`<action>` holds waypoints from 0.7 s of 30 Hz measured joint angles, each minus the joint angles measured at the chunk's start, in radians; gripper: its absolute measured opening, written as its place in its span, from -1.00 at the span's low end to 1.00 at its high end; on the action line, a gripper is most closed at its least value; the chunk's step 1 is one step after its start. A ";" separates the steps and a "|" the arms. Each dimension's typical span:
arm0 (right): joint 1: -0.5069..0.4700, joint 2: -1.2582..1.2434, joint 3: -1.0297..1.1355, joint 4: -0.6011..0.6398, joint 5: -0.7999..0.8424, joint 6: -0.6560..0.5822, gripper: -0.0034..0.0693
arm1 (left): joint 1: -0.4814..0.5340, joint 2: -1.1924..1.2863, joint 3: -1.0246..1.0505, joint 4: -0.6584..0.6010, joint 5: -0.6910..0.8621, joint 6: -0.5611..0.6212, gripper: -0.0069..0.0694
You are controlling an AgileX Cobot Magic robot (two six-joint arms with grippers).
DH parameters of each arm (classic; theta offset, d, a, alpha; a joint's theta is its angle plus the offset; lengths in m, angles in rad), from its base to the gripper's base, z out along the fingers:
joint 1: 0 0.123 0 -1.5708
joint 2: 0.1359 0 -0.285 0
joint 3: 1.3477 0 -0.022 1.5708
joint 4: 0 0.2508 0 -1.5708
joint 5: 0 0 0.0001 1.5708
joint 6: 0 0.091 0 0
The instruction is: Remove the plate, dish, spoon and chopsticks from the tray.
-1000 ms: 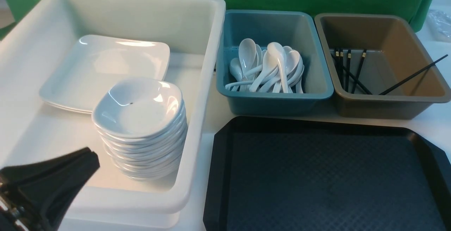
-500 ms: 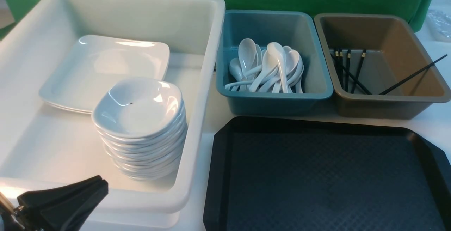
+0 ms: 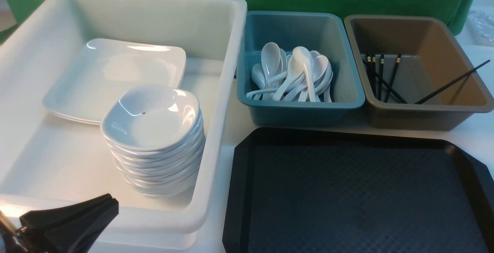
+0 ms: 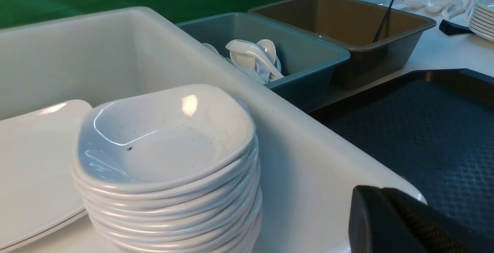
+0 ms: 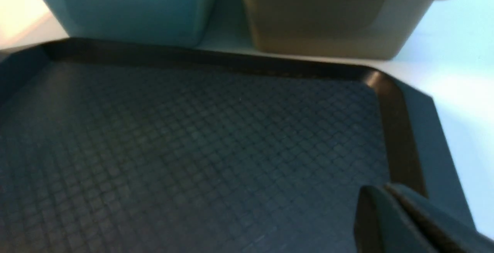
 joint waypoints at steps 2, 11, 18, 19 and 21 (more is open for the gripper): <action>0.000 0.000 0.000 -0.002 -0.001 0.016 -0.86 | 0.000 0.000 0.000 0.000 0.000 0.000 -0.79; 0.000 0.000 0.000 -0.002 -0.001 0.048 -0.85 | 0.000 0.000 0.000 0.000 0.002 0.004 -0.79; -0.002 0.000 0.000 -0.002 -0.001 0.048 -0.81 | 0.000 0.000 0.000 0.000 0.002 0.004 -0.79; -0.002 0.000 0.000 -0.002 -0.001 0.048 -0.80 | 0.000 0.000 0.000 0.000 0.002 0.004 -0.79; -0.002 0.000 0.000 -0.002 -0.001 0.048 -0.78 | 0.000 0.000 0.000 0.000 0.002 0.004 -0.79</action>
